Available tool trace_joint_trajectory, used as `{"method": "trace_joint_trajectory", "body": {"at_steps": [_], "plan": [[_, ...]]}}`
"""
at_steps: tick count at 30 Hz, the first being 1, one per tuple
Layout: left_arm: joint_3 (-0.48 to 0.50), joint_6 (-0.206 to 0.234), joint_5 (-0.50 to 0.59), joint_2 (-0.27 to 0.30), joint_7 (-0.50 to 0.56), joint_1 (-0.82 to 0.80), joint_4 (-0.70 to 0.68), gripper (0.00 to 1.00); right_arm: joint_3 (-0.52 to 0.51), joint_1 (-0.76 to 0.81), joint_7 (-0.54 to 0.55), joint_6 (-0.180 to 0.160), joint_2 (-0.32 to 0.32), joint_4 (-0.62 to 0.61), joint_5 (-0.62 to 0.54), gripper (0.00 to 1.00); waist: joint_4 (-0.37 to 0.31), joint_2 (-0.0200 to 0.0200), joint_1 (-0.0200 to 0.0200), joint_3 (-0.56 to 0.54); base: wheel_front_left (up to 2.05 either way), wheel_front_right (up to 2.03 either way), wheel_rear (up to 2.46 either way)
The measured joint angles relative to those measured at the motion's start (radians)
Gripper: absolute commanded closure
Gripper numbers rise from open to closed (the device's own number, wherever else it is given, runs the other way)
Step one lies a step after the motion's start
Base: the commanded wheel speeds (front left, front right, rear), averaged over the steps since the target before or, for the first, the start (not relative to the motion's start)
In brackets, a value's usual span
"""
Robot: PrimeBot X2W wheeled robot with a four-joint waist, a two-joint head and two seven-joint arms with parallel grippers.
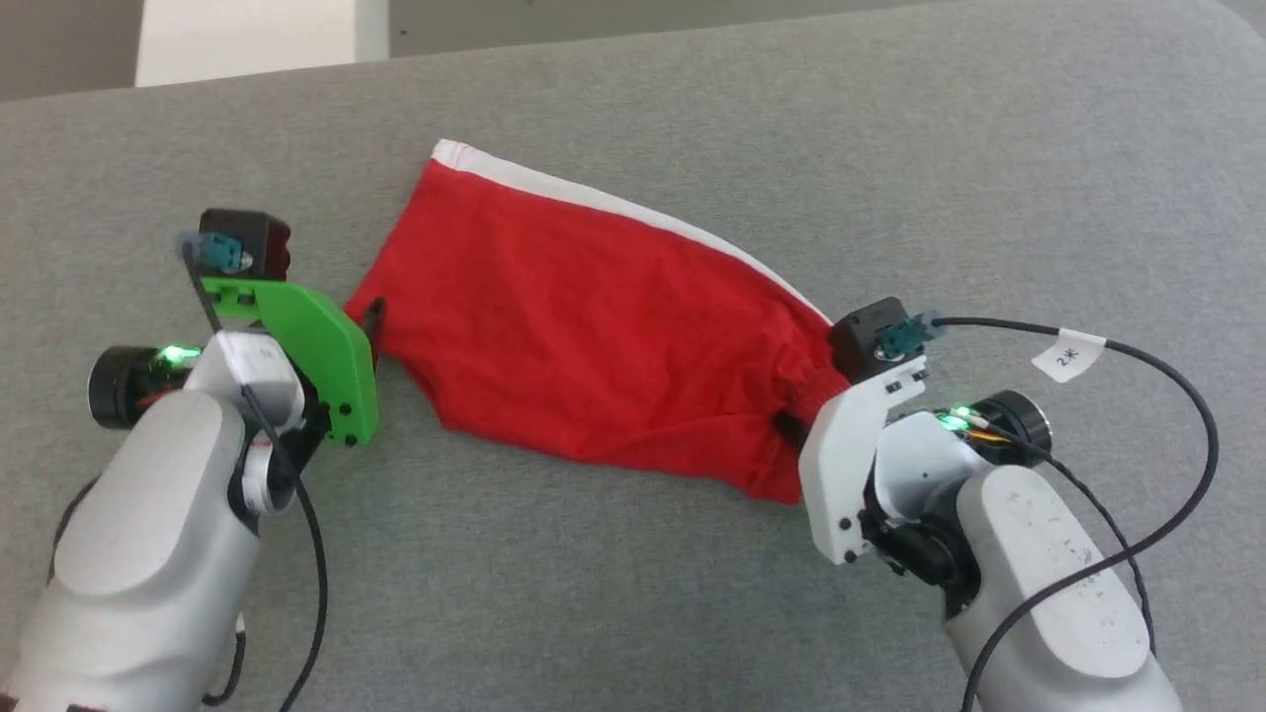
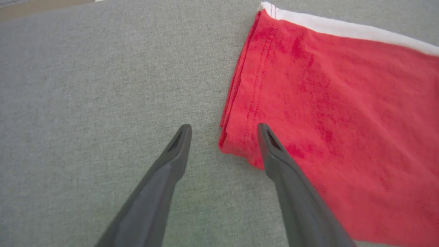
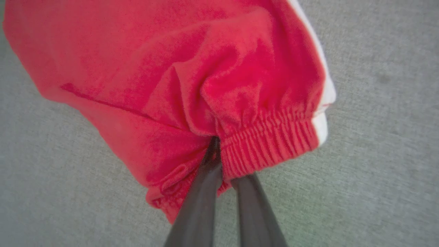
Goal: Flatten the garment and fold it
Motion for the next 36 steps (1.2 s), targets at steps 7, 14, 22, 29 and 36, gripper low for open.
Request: {"method": "trace_joint_trajectory", "body": {"at_steps": [7,14,22,29,36], "plan": [[-0.024,-0.002,-0.04,0.004,0.204,-0.048,0.085,0.0,0.021,-0.014,0.0,0.0,0.0,-0.027,0.001,1.0,-0.038,0.0,0.0,0.031,0.0,0.0,0.0],[-0.012,-0.014,-0.105,0.005,0.277,-0.059,0.054,1.0,0.015,-0.014,-0.009,0.0,0.0,-0.035,0.001,1.0,-0.045,0.0,0.0,0.052,0.0,0.0,0.0],[0.03,-0.02,-0.145,-0.026,0.204,-0.049,0.047,1.0,-0.018,-0.014,-0.022,0.0,0.0,-0.027,-0.001,1.0,-0.02,0.0,0.0,0.042,0.0,0.0,0.0],[0.091,-0.03,-0.204,-0.054,0.115,-0.022,-0.025,1.0,-0.111,-0.014,-0.007,0.0,0.0,-0.035,0.012,1.0,0.019,0.0,0.0,0.003,0.0,0.0,0.0],[0.124,-0.02,-0.241,-0.05,0.081,0.103,-0.182,1.0,-0.123,-0.006,0.101,0.0,-0.046,-0.089,0.041,1.0,0.06,0.0,0.0,-0.047,0.0,0.0,0.0]]}}
